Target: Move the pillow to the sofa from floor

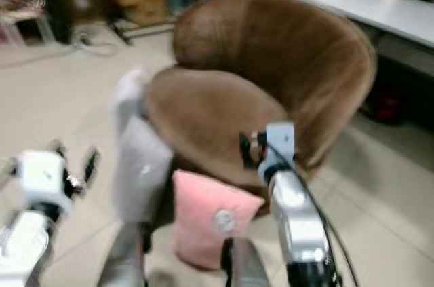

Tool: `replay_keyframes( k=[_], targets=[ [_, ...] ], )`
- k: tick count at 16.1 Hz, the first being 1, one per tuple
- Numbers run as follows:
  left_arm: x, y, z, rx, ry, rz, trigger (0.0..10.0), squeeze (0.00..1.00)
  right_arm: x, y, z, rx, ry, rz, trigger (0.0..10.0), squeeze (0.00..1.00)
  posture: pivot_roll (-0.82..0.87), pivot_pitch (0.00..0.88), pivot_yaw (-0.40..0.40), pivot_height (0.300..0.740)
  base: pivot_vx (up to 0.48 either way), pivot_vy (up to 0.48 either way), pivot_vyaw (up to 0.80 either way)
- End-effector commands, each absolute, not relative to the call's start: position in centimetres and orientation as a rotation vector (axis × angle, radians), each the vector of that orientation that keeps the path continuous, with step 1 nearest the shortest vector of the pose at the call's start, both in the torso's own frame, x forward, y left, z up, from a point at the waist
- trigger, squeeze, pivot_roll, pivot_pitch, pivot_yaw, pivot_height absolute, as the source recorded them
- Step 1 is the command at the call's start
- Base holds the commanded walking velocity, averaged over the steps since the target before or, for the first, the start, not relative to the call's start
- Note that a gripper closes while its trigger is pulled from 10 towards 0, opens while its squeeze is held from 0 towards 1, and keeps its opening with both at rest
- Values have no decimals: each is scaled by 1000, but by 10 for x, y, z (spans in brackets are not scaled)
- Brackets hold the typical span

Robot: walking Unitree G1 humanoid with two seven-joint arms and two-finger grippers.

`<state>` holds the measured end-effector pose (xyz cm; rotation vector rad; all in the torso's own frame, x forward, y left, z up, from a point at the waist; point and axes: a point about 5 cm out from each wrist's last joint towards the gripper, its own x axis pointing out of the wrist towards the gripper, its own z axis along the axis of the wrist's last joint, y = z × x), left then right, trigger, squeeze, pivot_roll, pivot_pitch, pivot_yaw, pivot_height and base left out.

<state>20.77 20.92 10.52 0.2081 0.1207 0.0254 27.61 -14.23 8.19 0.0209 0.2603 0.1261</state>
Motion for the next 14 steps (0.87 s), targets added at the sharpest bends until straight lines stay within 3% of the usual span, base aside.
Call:
replay_keyframes(
  k=[1,5,9,14],
  targets=[
    [213,207,115,219,75,15,10000,0,280,-141,91,24,224,147,10000,0,-37,0,-92,576,0,0,0],
    [213,207,115,219,75,15,10000,0,280,-141,91,24,224,147,10000,0,-37,0,-92,576,0,0,0],
    [212,211,116,201,60,40,10000,0,288,-135,94,-7,228,207,10000,0,-27,0,-119,576,266,0,784],
    [214,214,117,209,61,43,10000,0,291,-134,93,4,233,186,10000,0,-31,0,-102,576,272,0,0]
  ],
)
